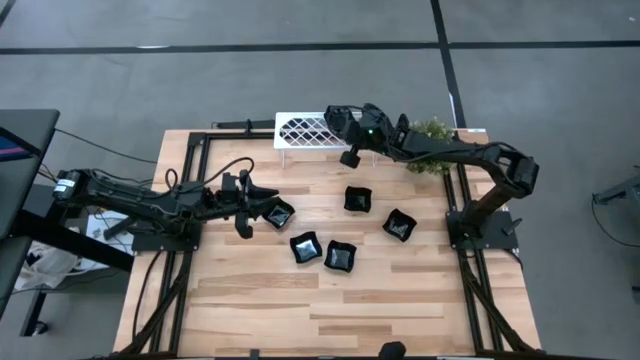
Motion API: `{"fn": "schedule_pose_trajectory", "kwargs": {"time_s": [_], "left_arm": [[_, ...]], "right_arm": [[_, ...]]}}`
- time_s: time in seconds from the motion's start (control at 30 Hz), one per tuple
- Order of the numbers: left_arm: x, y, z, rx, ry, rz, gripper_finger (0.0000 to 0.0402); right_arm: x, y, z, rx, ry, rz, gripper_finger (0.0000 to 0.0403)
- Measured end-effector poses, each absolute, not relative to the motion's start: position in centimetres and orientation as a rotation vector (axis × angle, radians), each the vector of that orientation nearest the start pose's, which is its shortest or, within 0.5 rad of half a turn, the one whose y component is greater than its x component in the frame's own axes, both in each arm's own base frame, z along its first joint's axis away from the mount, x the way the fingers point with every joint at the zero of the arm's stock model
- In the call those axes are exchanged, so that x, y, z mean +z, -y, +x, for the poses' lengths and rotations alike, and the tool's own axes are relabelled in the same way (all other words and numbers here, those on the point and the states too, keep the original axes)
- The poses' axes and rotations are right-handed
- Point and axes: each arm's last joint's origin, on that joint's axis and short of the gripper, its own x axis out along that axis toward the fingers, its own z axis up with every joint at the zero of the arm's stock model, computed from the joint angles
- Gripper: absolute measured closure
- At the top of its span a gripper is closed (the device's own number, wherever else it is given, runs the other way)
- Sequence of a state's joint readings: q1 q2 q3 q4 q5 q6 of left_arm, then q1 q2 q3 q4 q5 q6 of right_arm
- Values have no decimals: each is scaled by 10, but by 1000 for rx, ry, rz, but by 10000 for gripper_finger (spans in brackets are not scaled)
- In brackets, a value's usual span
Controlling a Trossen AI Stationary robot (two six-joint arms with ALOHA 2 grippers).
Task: Pick & Place Mini shaped plates
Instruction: Stack the leaf shaped plate on top of the leaf shaped plate on the shelf
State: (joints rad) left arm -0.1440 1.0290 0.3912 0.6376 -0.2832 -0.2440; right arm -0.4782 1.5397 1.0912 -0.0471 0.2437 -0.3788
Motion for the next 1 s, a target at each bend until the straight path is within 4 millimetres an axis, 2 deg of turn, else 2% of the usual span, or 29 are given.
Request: {"fn": "schedule_pose_trajectory", "kwargs": {"time_s": [0.1, 0.4, 0.57, 0.83, 1.0], "left_arm": [[232, 22, 211, 138, 17, -243, 300], [232, 22, 211, 138, 16, -243, 300], [232, 22, 211, 139, 17, -243, 300], [232, 23, 211, 138, 16, -243, 300], [232, 22, 211, 138, 17, -243, 300]], "right_arm": [[271, 166, 300, -650, -644, -345, 403], [287, 177, 303, -678, -542, -408, 403], [291, 187, 310, -613, -580, -375, 403], [274, 210, 320, -553, -664, -299, 403], [269, 212, 323, -529, -703, -251, 403]]}}
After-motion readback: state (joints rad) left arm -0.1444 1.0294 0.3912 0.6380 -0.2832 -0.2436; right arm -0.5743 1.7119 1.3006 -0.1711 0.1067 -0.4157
